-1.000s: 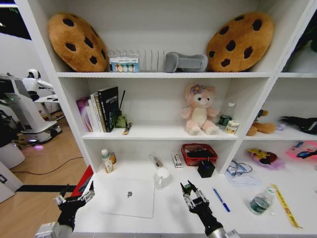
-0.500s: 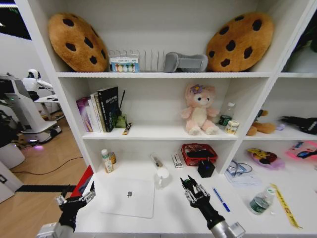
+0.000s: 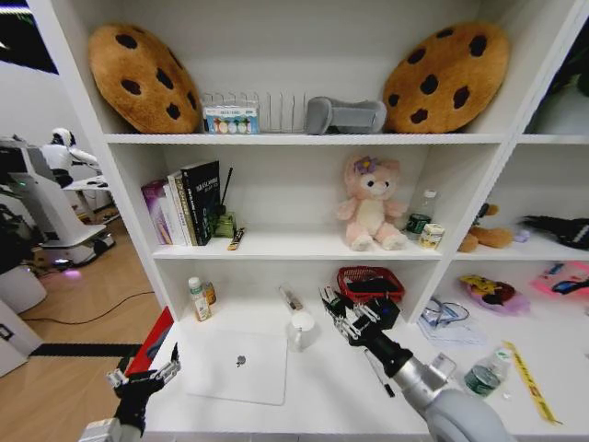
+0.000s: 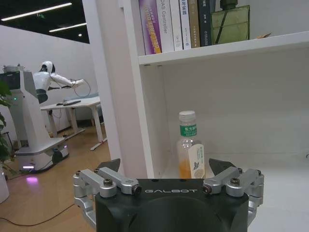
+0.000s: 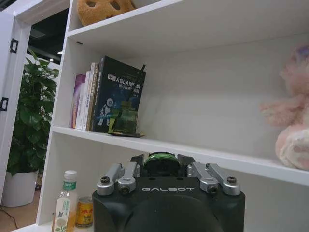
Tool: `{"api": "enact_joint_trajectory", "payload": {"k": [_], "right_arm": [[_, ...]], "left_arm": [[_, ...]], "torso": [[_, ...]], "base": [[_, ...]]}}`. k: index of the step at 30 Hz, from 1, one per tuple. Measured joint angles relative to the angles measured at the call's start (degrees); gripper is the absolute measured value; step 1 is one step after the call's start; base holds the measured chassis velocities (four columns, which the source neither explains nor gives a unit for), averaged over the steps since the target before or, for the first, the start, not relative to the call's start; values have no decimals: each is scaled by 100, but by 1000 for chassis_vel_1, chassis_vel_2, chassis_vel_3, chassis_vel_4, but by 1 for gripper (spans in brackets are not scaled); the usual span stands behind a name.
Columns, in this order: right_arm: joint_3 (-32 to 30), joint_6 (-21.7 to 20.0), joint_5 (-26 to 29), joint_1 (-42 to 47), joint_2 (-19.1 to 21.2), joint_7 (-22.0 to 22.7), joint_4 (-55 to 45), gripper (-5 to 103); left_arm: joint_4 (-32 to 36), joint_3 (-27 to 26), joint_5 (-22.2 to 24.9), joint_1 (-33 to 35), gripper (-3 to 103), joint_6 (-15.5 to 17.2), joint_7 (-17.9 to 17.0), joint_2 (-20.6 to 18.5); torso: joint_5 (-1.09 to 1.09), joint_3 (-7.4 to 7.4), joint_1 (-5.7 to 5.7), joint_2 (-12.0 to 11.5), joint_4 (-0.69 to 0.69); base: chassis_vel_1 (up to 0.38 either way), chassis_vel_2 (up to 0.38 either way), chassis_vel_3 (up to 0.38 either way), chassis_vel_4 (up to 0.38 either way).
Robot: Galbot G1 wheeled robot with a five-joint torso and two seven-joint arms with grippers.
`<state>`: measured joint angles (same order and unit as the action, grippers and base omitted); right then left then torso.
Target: Organize the objects on the table.
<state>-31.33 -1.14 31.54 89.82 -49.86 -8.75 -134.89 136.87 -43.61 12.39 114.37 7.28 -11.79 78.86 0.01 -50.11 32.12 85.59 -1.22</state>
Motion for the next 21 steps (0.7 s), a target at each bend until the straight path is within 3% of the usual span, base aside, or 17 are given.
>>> {"api": "enact_joint_trajectory", "payload": {"k": [7,12,21], "right_arm": [[-20,-211,516,-643,180,-115,29,37],[-86,-410,1325,-1376,548,-217,192,37],[-41,-473,1909,-2198,791,-305,566,37]], "left_arm": [[-62,61,-145,33,100,-36,11,104],[-95,156,-239,117,100,-51,24,125],[-138,10,-228,222,100,-83,17,93]], "torso": [[-1,0,0,0,-1],[-1,0,0,0,1],[0,1,0,0,-1]], "base": [[0,0,0,0],[0,0,0,0],[0,0,0,0]]}}
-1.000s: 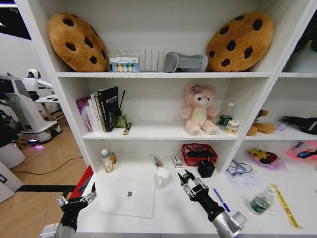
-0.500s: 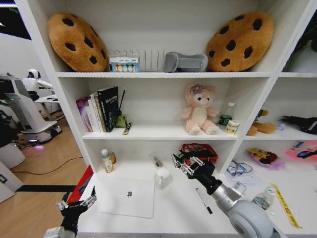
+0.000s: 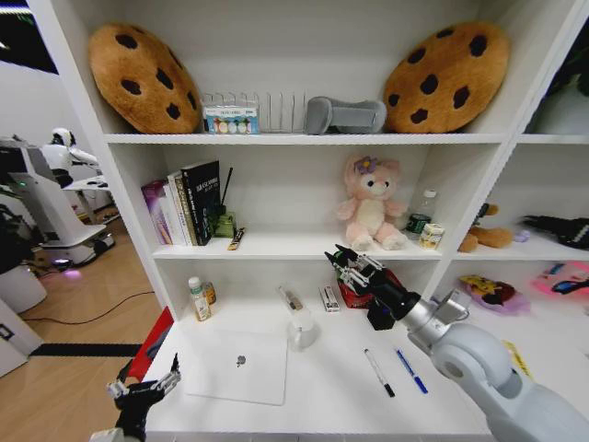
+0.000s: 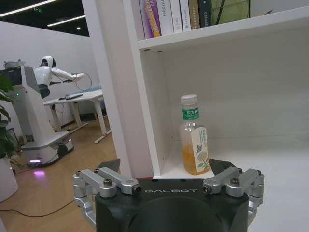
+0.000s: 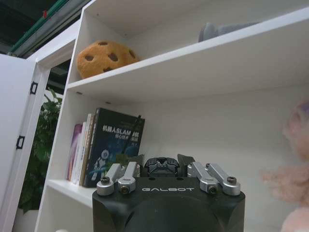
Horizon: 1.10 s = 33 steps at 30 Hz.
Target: Organize the objects on the table.
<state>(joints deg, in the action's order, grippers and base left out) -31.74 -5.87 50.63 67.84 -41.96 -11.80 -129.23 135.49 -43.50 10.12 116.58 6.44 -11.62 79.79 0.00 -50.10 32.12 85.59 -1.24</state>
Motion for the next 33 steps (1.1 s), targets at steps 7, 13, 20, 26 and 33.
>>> {"api": "enact_joint_trajectory", "payload": {"k": [7,13,20,26,33], "right_arm": [[301,-162,383,-945,40,74,562,37],[914,-372,560,-2035,-158,39,1629,37],[1751,-477,456,-2972,-576,22,2369,37],[2636,-507,180,-3665,-1150,130,3148,37],[3068,-474,-45,-4048,-1551,190,3797,37]], "left_arm": [[-19,-34,-88,113,100,-41,-1,96],[-61,-9,-299,215,100,-131,21,323],[-122,29,-435,278,100,-184,36,467],[-192,1,-444,268,100,-190,36,508],[-276,39,-467,238,100,-190,34,584]], "torso": [[-1,0,0,0,1],[-1,0,0,0,-1],[-1,-1,0,0,0],[-1,0,0,0,1],[-1,0,0,0,0]], "base": [[0,0,0,0],[0,0,0,0],[0,0,0,0],[0,0,0,0],[0,0,0,0]]}}
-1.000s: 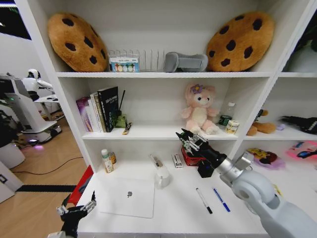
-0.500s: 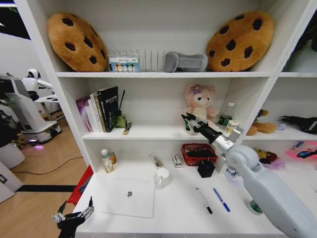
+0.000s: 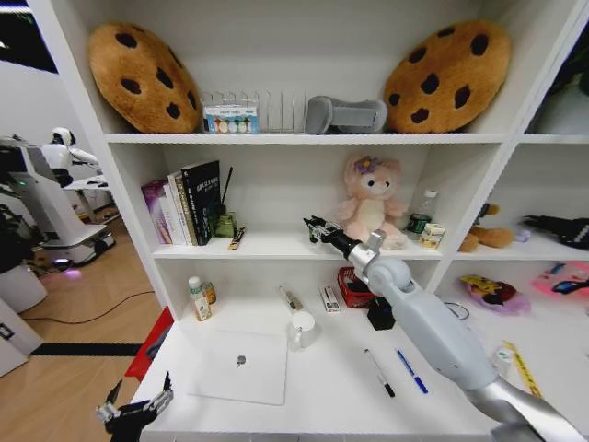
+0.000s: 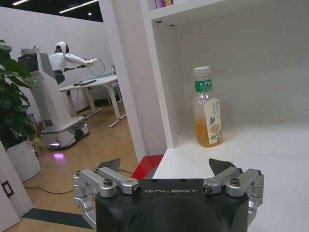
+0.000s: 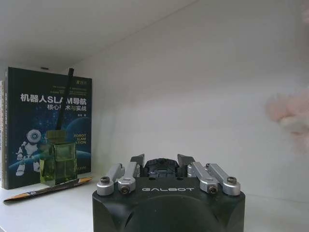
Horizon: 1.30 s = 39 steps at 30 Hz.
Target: Organize the objects on the table.
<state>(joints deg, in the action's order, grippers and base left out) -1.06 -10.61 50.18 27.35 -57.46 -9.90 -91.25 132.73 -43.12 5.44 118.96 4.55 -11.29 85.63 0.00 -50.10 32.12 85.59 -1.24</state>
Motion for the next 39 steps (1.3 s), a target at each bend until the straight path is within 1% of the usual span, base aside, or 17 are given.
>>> {"api": "enact_joint_trajectory", "payload": {"k": [11,19,24,31,32,33,39], "right_arm": [[162,44,-15,-282,-167,9,254,37],[459,317,-123,-548,-459,77,616,37],[482,383,-169,-513,-505,88,632,37],[272,378,-164,-63,-183,85,184,37],[272,378,-164,-63,-183,85,184,37],[150,372,-175,140,-66,85,2,37],[-155,364,-212,589,155,70,-391,37]], "left_arm": [[-42,105,-82,-19,100,-5,2,68],[-83,180,-130,-29,100,-33,5,97],[-101,211,-148,-49,100,-36,10,119],[-109,139,-75,-128,100,-16,3,75],[-109,139,-75,-128,100,-16,3,75],[-109,109,-50,-140,100,-7,-4,55],[-111,119,-40,-146,100,10,-6,44]], "torso": [[-1,0,0,0,1],[0,0,0,0,1],[-1,0,0,0,2],[0,1,-1,1,-2],[0,1,-1,1,-2],[2,0,0,0,-1],[1,0,-1,1,0]], "base": [[0,0,0,0],[0,0,0,0],[0,0,0,0],[0,0,0,0],[0,0,0,0],[0,0,0,0],[0,0,0,0]]}}
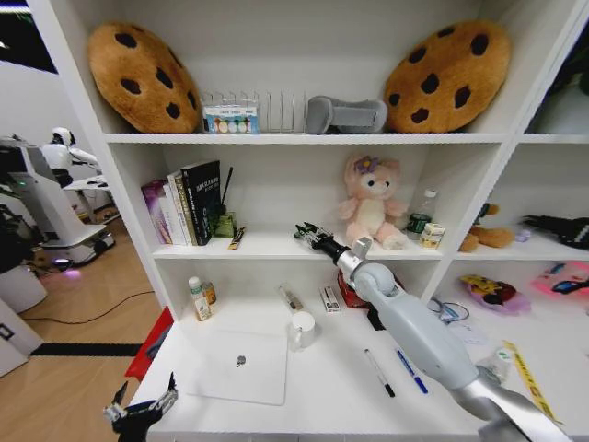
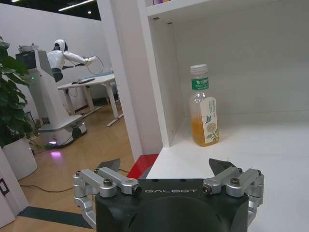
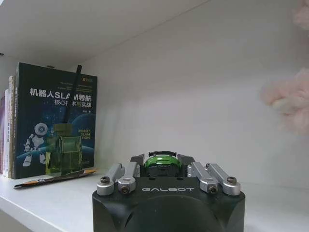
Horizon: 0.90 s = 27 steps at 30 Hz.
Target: Organize the objects on the table.
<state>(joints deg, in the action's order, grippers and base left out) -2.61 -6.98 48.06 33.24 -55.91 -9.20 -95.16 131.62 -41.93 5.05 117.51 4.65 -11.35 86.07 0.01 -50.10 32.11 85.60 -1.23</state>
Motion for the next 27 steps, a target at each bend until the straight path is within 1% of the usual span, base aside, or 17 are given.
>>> {"api": "enact_joint_trajectory", "payload": {"k": [11,19,20,21,22,23,24,25,27], "right_arm": [[-352,-90,6,478,249,18,-425,37],[-381,-177,1,591,252,111,-477,37],[-371,-216,1,574,241,143,-477,34],[-371,-216,1,574,241,143,-477,34],[-346,-262,12,540,226,207,-482,43],[-329,-304,30,512,221,236,-493,43],[-313,-344,49,480,218,255,-509,48],[-313,-344,49,480,218,255,-509,48],[-307,-422,112,426,225,290,-557,59]], "left_arm": [[41,0,11,0,100,7,-14,-20],[70,13,13,5,100,9,-18,-14],[76,14,12,10,100,9,-18,-9],[76,14,12,10,100,9,-18,-9],[83,15,9,21,100,9,-18,3],[85,17,5,29,100,9,-19,12],[87,28,-6,40,100,7,-19,25],[87,28,-6,40,100,7,-19,25],[87,58,-36,48,100,-1,-20,51]], "torso": [[-1,0,0,0,1],[-2,1,0,1,0],[-3,1,0,1,-1],[-3,1,0,1,-1],[-2,1,0,1,-1],[-1,1,0,0,0],[0,0,0,0,1],[0,0,0,0,1],[1,-1,0,-1,2]], "base": [[0,0,0,0],[0,0,0,0],[0,0,0,0],[0,0,0,0],[0,0,0,0],[0,0,0,0],[0,0,0,0],[0,0,0,0],[0,0,0,0]]}}
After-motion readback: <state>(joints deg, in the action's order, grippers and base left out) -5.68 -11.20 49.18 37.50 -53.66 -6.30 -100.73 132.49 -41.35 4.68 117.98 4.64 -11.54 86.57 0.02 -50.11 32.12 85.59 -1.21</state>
